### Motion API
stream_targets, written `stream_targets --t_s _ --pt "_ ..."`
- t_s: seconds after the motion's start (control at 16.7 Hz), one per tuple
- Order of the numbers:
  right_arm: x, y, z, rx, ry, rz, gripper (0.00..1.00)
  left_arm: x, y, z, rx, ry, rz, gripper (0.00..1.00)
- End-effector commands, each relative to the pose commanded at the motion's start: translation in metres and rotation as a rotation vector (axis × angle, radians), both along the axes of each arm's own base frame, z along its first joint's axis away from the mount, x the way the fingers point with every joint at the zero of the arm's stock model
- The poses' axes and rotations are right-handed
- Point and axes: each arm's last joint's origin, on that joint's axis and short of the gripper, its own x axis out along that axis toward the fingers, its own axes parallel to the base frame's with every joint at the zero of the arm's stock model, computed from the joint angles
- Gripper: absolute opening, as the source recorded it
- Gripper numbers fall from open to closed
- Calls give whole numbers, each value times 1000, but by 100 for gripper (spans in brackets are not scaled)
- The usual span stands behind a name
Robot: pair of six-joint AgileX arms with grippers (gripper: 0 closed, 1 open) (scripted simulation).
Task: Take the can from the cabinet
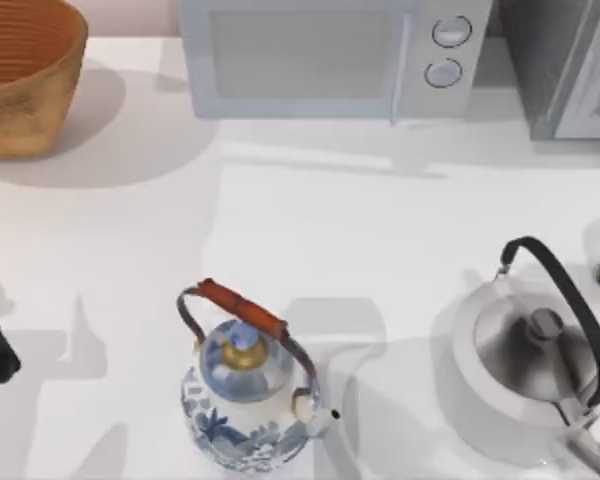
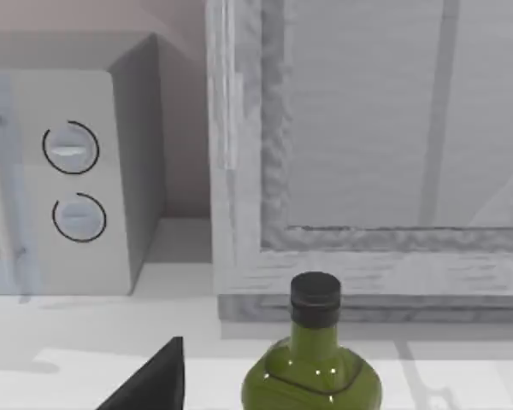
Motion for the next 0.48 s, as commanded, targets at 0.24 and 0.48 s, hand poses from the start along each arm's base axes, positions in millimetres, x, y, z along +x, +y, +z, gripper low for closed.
stream_targets --t_s 0.24,0.48 --pt "0 0 7 -1 14 -2 100 0 0 0 0 0 0 100" --pt "5 2 52 -6 70 -13 100 0 0 0 0 0 0 100"
